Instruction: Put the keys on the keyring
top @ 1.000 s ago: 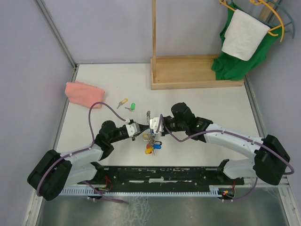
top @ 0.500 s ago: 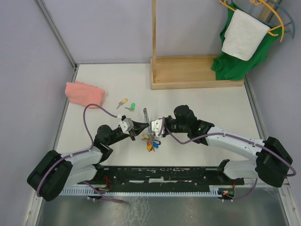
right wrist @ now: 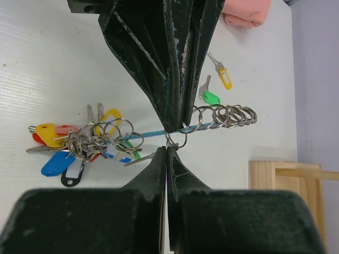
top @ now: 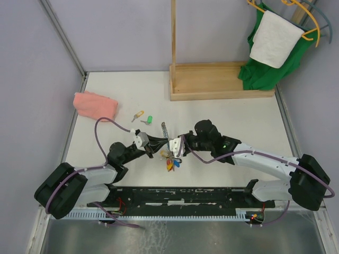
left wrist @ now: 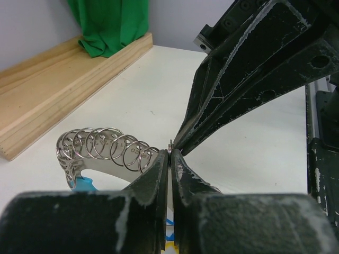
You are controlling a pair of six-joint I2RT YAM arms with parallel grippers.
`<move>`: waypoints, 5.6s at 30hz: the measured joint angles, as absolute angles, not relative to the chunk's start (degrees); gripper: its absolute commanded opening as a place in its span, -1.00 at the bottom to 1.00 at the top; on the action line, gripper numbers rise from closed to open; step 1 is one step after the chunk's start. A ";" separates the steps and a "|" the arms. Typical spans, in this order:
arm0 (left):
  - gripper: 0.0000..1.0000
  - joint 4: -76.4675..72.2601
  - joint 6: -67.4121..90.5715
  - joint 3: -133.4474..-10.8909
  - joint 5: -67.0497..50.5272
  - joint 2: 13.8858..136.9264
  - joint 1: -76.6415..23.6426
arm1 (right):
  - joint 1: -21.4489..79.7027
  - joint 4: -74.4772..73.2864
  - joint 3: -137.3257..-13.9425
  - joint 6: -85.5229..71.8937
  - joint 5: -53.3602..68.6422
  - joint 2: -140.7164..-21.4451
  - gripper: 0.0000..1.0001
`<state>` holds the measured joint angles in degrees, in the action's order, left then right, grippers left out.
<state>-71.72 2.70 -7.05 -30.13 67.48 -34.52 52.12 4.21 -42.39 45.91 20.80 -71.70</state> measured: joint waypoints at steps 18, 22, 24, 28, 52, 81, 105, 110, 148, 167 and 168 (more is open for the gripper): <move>-0.30 -55.88 -7.31 -9.17 -33.21 59.68 -34.52 | 53.30 -18.28 -53.80 56.07 19.77 -73.08 -0.99; -0.27 -53.45 -9.08 -10.94 -36.12 61.84 -34.52 | 53.52 -20.25 -54.43 57.36 19.42 -73.43 -0.99; -0.26 -52.36 -9.61 -11.75 -37.36 62.74 -34.52 | 53.60 -20.69 -54.52 57.87 19.42 -73.56 -0.99; -0.27 -50.37 -11.35 -13.02 -39.55 63.51 -34.52 | 53.65 -20.88 -54.54 58.52 19.44 -73.60 -0.99; -0.78 -42.87 -14.02 -17.87 -44.14 67.42 -34.52 | 54.72 -21.12 -54.96 59.46 19.38 -74.00 -0.99; -0.95 -49.32 -6.57 -14.76 -40.03 66.50 -34.61 | 55.37 0.54 -38.63 49.36 14.04 -69.06 -0.80; -0.95 -53.56 -3.62 -13.74 -36.18 66.61 -34.59 | 54.63 8.40 -34.06 34.00 12.91 -63.64 -0.10; -0.95 -54.85 -1.23 -13.15 -33.28 66.61 -34.59 | 54.63 14.22 -31.05 24.53 12.29 -63.13 -0.10; -0.95 -58.13 2.57 -12.47 -29.95 67.05 -34.59 | 54.63 40.16 -26.61 11.86 5.50 -74.59 -0.99; -0.76 -68.38 6.42 -9.45 -25.56 71.09 -36.51 | 54.70 19.99 -34.39 30.30 8.88 -72.64 -0.99; -0.67 -68.73 6.42 -9.34 -25.58 71.05 -36.51 | 54.74 17.65 -35.38 31.90 9.02 -72.23 -0.99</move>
